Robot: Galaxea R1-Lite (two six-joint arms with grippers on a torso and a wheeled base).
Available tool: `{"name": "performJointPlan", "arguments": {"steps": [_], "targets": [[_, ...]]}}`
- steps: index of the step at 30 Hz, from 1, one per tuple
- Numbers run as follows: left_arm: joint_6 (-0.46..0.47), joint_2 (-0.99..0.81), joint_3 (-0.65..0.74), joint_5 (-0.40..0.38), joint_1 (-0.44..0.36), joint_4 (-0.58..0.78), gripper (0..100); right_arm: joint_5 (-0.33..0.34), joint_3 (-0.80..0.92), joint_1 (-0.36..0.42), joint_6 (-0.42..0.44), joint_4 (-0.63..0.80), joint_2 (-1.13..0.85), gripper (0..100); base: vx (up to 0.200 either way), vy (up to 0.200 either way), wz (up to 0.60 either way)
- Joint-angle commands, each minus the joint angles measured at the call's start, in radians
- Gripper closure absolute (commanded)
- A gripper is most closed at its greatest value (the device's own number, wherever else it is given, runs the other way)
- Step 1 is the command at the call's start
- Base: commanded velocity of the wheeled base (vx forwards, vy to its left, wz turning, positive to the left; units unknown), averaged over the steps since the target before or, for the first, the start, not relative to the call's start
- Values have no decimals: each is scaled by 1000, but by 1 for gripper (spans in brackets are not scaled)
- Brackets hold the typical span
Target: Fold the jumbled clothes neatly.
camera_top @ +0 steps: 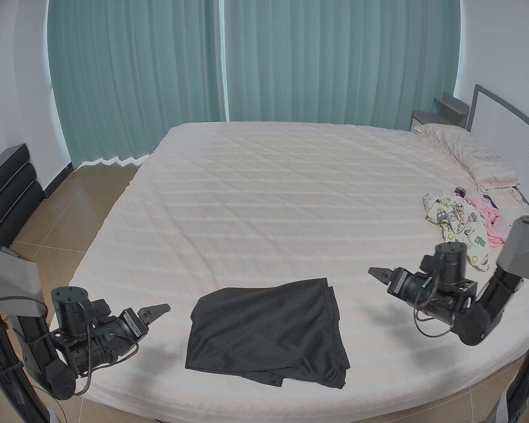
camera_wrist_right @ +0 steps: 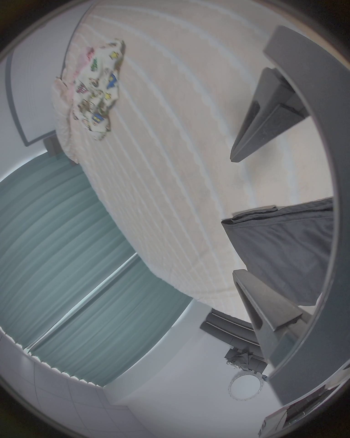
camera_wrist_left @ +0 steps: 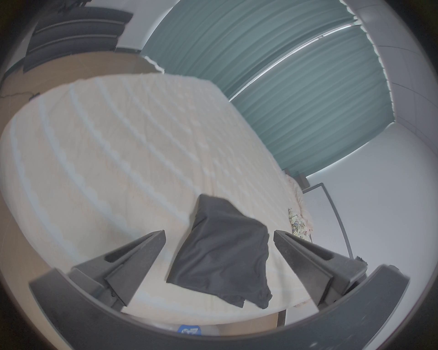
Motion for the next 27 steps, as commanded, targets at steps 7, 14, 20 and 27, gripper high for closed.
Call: {"name": "performJointPlan", "arguments": {"steps": [7,14,20,27], "targets": [[153,-819,24,-66,15,444,0,-104,472,-22,-161,-81,-785,0,0,0,0],[222,-1238,-33,-109,16,952,0,-165,472,-14,-223,203,-1104,0,0,0,0],[241,-1474,-82,-108,15,1262,0,-191,472,-22,-292,533,-1409,0,0,0,0],[353,-1735,-77,-94,24,1497,0,-199,472,-82,-310,918,-1770,0,0,0,0]]}}
